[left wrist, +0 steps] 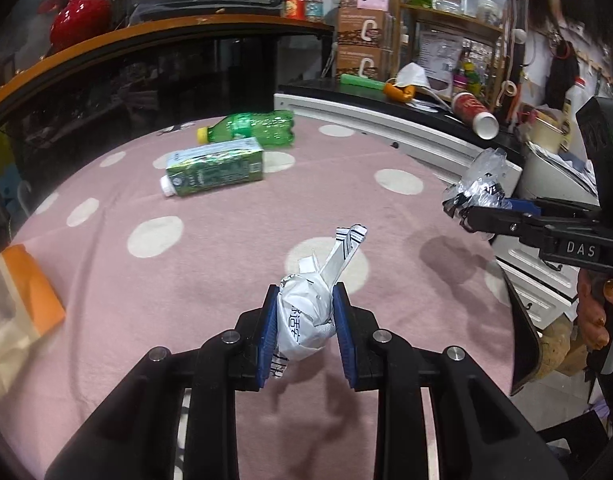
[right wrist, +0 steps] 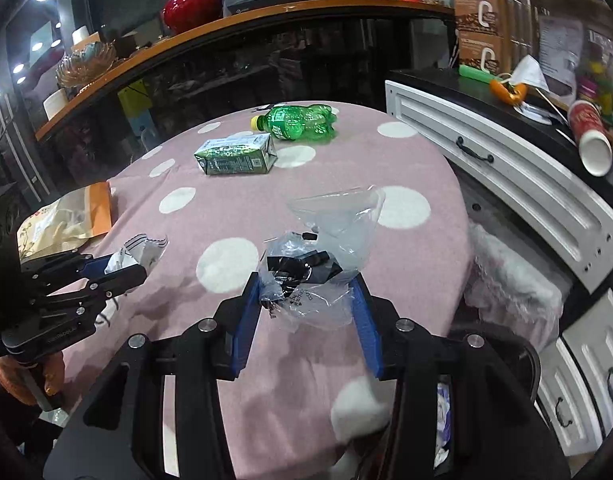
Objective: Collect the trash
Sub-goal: 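Carry the clear bag to the bin and open the right gripper while the left gripper carries the wrapper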
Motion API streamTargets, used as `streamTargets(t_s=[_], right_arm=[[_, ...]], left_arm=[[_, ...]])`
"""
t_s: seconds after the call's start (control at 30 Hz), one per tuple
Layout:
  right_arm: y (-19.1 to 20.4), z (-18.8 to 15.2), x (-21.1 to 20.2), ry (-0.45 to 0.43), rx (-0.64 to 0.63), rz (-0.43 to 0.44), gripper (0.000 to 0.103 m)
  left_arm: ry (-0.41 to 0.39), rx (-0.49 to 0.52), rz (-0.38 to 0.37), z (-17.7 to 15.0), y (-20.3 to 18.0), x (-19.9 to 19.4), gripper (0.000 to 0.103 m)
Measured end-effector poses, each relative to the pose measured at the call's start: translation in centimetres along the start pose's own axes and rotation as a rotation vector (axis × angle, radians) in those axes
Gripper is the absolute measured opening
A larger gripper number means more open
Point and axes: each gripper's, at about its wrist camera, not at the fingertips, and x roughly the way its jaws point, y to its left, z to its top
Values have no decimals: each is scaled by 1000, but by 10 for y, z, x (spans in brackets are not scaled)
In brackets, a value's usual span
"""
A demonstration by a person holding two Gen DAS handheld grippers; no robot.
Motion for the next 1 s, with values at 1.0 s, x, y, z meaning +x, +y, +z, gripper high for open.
streamTargets(t_s=[1.0], right_arm=[[-135, -137, -13, 187, 285, -258, 50]], left_arm=[[34, 202, -257, -13, -182, 14, 27]])
